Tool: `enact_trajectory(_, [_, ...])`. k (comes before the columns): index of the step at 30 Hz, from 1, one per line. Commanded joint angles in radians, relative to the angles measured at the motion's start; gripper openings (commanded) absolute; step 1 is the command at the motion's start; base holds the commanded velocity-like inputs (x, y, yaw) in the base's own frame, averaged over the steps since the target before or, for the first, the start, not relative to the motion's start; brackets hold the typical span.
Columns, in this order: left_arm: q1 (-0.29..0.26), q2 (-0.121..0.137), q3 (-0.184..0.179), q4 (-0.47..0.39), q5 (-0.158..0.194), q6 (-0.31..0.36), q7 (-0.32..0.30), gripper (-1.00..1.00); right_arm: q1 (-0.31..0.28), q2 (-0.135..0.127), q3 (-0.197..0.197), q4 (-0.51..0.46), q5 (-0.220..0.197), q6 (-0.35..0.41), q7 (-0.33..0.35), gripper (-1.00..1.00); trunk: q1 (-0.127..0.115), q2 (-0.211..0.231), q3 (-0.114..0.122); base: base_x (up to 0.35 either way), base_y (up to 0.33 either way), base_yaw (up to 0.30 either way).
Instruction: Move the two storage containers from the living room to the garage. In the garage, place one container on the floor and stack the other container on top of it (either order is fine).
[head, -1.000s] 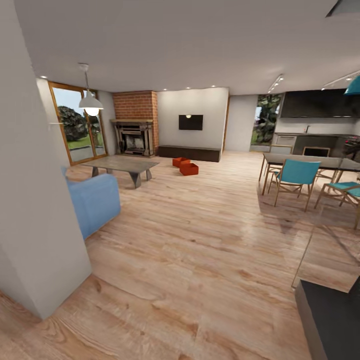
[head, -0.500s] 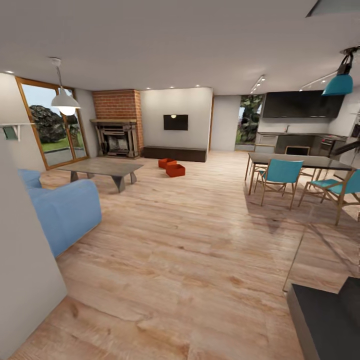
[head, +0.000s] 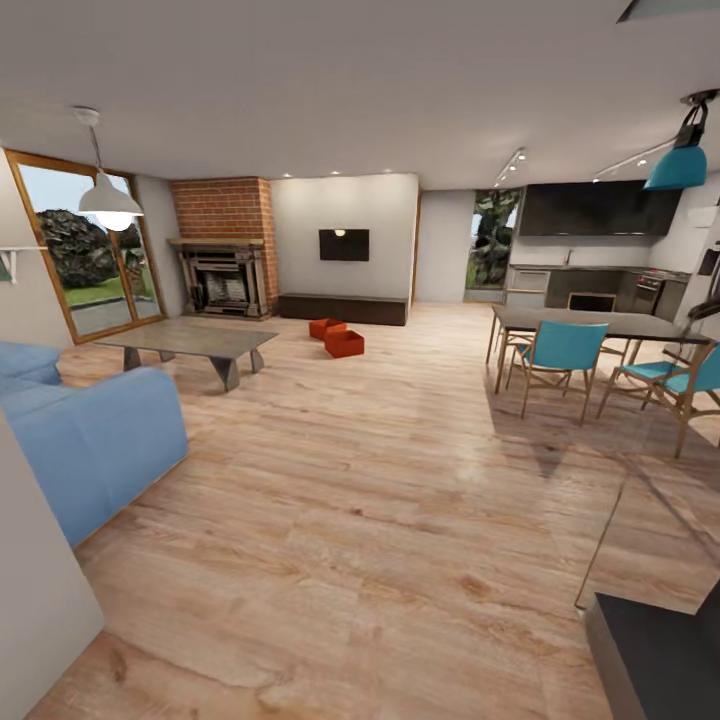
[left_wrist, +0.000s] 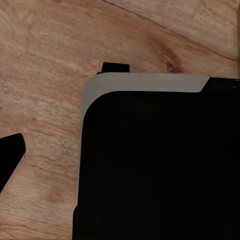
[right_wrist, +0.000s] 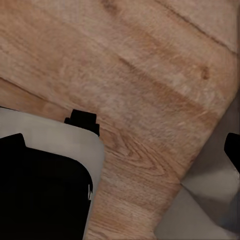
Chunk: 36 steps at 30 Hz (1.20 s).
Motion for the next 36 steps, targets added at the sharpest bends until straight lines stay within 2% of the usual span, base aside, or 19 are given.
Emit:
enact_trajectory(1, [0.0,0.0,0.0,-0.001,0.009,-0.001,-0.001,1.0,-0.001,0.001,0.008,0.003,-0.008,-0.006,0.0,1.0,0.001,0.0,-0.001,0.323,0.0,0.0])
enact_trajectory(36, [0.0,0.0,0.0,0.001,0.009,-0.001,0.006,1.0,-0.001,0.004,0.008,0.003,-0.007,-0.004,0.0,1.0,0.001,0.0,-0.001,0.323,0.0,0.0])
